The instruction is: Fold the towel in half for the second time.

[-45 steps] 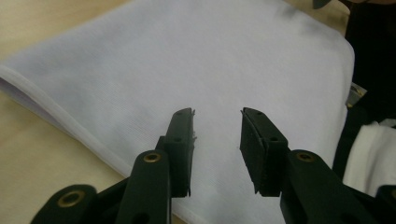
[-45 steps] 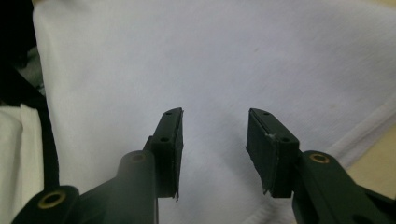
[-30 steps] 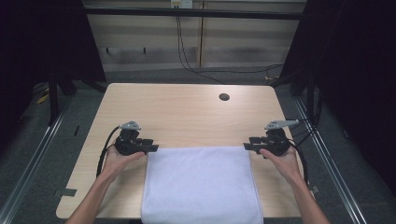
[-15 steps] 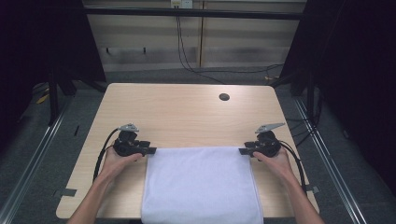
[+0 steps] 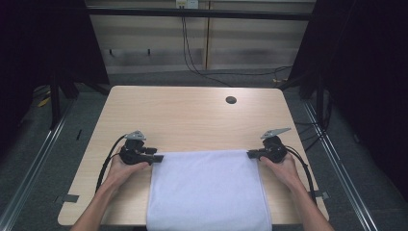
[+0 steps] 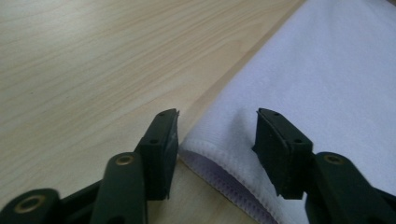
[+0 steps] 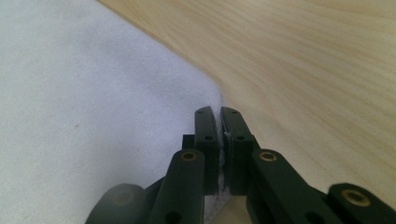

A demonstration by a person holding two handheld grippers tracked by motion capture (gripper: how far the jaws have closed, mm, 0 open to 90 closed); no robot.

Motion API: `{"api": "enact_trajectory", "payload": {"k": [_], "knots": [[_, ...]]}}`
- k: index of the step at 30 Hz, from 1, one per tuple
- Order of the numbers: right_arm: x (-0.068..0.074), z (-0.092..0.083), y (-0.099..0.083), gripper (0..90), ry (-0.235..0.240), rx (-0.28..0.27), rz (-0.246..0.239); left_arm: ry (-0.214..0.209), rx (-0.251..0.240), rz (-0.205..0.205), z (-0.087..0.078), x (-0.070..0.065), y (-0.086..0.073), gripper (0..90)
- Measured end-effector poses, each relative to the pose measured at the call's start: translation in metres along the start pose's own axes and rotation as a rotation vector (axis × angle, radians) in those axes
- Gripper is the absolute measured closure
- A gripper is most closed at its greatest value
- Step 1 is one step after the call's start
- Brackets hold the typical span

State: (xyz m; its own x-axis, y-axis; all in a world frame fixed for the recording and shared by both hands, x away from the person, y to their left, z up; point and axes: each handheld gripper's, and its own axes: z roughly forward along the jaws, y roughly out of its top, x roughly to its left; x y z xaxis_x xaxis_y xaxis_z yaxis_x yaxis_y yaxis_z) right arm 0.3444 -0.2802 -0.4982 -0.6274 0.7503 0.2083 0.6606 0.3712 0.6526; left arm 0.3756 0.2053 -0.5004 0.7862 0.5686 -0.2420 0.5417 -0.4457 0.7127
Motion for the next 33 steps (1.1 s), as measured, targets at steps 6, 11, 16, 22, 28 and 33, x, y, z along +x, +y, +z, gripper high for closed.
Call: {"api": "enact_trajectory", "payload": {"k": [6, 11, 16, 22, 28, 33], "knots": [[-0.008, -0.002, -0.002, 86.5, 0.012, -0.013, 0.031, -0.032, 0.014, 0.018, 0.006, 0.001, 0.000, 77.6], [-0.010, -0.003, -0.003, 86.2, 0.020, -0.017, 0.051, -0.036, 0.003, 0.015, 0.004, -0.003, 0.001, 83.6], [-0.012, -0.016, 0.003, 86.4, 0.044, -0.084, 0.064, -0.058, -0.024, 0.016, -0.009, 0.001, 0.011, 83.8], [-0.022, -0.026, 0.020, 86.5, 0.025, -0.129, 0.057, -0.023, -0.105, 0.009, -0.014, 0.004, 0.040, 84.3], [-0.027, -0.039, 0.038, 86.5, -0.007, -0.154, 0.052, 0.014, -0.128, 0.044, -0.020, 0.005, 0.066, 84.3], [-0.034, -0.047, 0.051, 86.8, -0.019, -0.189, 0.061, 0.035, -0.150, 0.057, -0.027, 0.010, 0.087, 84.5]]}}
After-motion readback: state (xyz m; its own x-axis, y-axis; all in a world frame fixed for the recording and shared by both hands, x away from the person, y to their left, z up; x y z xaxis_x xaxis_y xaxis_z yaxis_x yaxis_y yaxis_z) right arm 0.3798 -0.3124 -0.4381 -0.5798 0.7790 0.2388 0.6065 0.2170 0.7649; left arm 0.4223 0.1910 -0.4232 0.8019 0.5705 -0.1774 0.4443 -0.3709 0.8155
